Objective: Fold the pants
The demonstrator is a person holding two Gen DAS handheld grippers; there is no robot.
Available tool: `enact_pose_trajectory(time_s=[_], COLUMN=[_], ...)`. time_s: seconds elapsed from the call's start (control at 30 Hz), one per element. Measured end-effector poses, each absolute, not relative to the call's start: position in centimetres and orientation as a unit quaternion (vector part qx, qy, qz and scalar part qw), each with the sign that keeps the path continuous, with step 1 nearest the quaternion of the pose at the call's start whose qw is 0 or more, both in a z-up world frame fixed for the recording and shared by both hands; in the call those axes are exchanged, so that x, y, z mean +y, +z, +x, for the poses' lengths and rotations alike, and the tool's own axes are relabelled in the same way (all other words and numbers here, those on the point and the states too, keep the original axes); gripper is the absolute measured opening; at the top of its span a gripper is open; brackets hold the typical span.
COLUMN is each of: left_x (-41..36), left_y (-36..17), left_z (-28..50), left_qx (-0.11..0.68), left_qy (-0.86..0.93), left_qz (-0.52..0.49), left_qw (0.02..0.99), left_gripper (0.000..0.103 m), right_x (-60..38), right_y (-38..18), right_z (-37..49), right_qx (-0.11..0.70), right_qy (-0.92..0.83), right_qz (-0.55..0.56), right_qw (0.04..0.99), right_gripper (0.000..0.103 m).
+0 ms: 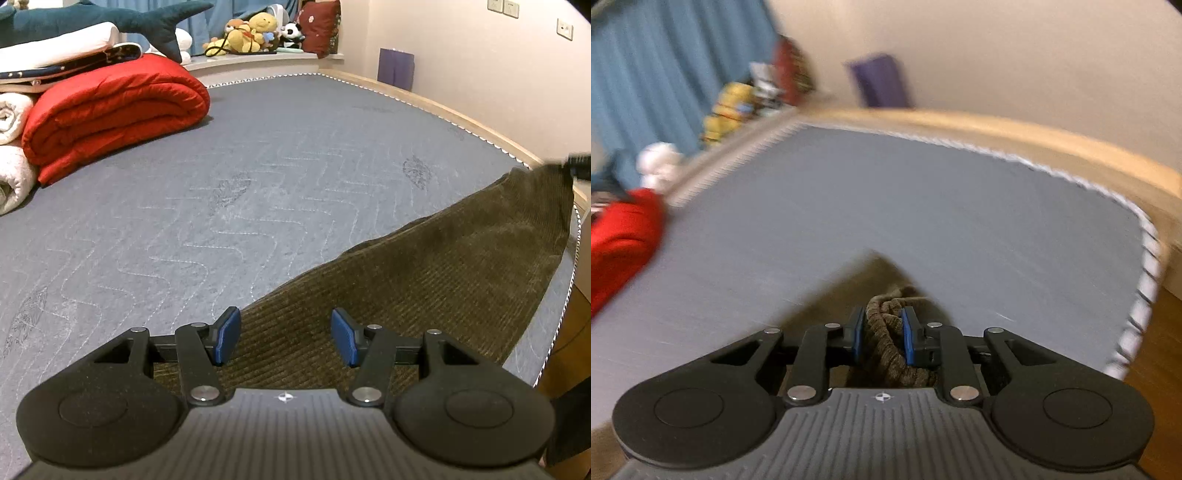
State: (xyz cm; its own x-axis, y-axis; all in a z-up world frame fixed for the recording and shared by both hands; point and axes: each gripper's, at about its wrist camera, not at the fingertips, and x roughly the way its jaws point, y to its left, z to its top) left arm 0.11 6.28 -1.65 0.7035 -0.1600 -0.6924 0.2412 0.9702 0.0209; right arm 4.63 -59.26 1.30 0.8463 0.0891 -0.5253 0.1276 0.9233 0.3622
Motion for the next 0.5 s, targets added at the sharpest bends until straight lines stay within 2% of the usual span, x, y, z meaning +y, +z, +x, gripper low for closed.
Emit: enact_pose_trajectory(time_s=[0.17, 0.27, 0.37, 0.5], left_x=[7.0, 7.5, 7.9, 8.0], left_y=[-1.5, -1.5, -1.5, -0.5], left_z=[0.1, 0.2, 0.3, 0.3], left_qx=[0.367, 0.367, 0.374, 0.376], left_qy=[-0.097, -0.090, -0.083, -0.084], left_qz=[0.044, 0.036, 0.034, 0.021], left_qw=[0.924, 0.925, 0.923, 0.923], left_gripper=[0.060, 0.060, 0.060, 0.060], right_x=[-45.7, -34.8, -26.0, -17.4], right_y=[8.5, 10.3, 8.3, 2.0], right_z=[3.4, 0.0, -3.3, -6.2], right_qx=[0.217, 0.200, 0.224, 0.328], right_qy=[0.163, 0.298, 0.388, 0.466], right_qz=[0.069, -0.040, -0.115, -0.173], right_qw=[0.960, 0.932, 0.886, 0.803], right_gripper=[0.021, 0.022, 0.023, 0.025])
